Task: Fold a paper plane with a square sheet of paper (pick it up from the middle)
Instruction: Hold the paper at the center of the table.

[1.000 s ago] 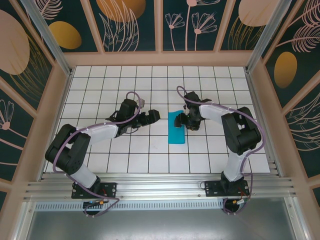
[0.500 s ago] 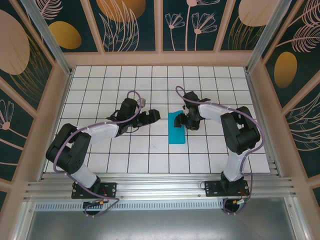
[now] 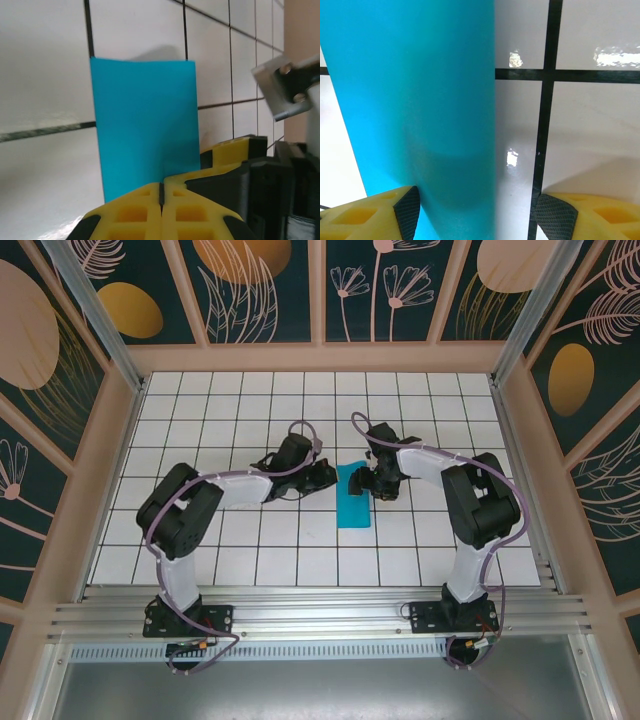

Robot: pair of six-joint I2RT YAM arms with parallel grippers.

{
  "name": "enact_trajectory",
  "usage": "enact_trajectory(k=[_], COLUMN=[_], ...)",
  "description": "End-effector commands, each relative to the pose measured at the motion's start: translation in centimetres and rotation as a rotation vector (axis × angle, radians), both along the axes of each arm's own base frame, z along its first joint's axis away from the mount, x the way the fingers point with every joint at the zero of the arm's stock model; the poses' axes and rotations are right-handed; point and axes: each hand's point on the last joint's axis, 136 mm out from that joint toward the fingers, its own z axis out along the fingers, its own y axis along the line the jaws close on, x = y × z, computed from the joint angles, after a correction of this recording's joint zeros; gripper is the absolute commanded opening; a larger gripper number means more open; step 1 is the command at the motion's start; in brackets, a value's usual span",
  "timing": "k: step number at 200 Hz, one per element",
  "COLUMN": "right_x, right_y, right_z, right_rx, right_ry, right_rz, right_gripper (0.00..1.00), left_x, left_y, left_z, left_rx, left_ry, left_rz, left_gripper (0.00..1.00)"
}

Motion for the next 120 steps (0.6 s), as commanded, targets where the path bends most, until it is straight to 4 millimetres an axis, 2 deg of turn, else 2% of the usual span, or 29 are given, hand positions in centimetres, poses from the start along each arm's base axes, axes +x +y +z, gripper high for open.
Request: enact_trajectory(k=[1,120], right_x=[-2.8,-3.1], right_y=[-4.6,-4.8], right_z=[-8.8,-9.1], right_rx=[-0.217,-0.223], right_ry=[0.121,0.129], right_rz=[0.001,0.003], right_gripper=[0.72,0.72], left_x=[0.1,0.2], left_y=[-1.5,-1.4], left_z=[-0.1,-3.5], left_rx=[-0.028,0.069], left_ry=[0.033,0.093], left_rz=[0.007,0.034], left_gripper=[0.0,0.0])
